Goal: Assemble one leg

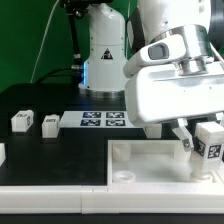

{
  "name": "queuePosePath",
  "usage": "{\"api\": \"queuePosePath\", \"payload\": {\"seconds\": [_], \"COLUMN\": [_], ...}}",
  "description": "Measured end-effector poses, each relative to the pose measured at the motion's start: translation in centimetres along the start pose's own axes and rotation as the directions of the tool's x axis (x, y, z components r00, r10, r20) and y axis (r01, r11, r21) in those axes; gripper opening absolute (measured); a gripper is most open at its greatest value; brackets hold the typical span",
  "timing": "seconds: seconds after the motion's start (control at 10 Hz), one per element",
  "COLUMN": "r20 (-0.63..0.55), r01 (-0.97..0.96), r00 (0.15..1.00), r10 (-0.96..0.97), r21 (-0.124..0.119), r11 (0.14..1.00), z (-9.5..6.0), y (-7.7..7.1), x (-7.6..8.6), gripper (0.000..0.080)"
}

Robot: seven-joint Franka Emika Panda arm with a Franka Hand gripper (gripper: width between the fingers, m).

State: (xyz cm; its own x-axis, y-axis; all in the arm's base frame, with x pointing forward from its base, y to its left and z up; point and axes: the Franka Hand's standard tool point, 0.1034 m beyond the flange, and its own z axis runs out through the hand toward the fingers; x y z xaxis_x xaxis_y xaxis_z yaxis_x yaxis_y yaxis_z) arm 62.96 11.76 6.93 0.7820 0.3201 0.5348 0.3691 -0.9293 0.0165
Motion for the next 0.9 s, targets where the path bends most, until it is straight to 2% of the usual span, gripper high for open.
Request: {"api": "queuePosePath", "payload": {"seconds": [0.3,0.5,0.7,0.8,0.9], "r20": [-0.016,-0.063,-0.052,-0.052,-0.052], "r01": [-0.003,-0.007,-0.007,-0.007,-0.007], "r00": [1.0,0.998,0.999,0.999,0.999], "r10": [0.003,0.006,0.006,0.006,0.006], "r21": [-0.004,-0.019,-0.016,-0.016,-0.016], "r11": [1.0,1.0,1.0,1.0,1.0], "z": [0.33,0.37,0.36,0.37,0.37], "y": [-0.02,-0.11,-0.07,-0.07,-0.07], "x": [-0.28,-0.18,-0.17,-0.19,-0.19], "gripper": [0.0287,0.0287,0.0287,0.0465,0.0585]}}
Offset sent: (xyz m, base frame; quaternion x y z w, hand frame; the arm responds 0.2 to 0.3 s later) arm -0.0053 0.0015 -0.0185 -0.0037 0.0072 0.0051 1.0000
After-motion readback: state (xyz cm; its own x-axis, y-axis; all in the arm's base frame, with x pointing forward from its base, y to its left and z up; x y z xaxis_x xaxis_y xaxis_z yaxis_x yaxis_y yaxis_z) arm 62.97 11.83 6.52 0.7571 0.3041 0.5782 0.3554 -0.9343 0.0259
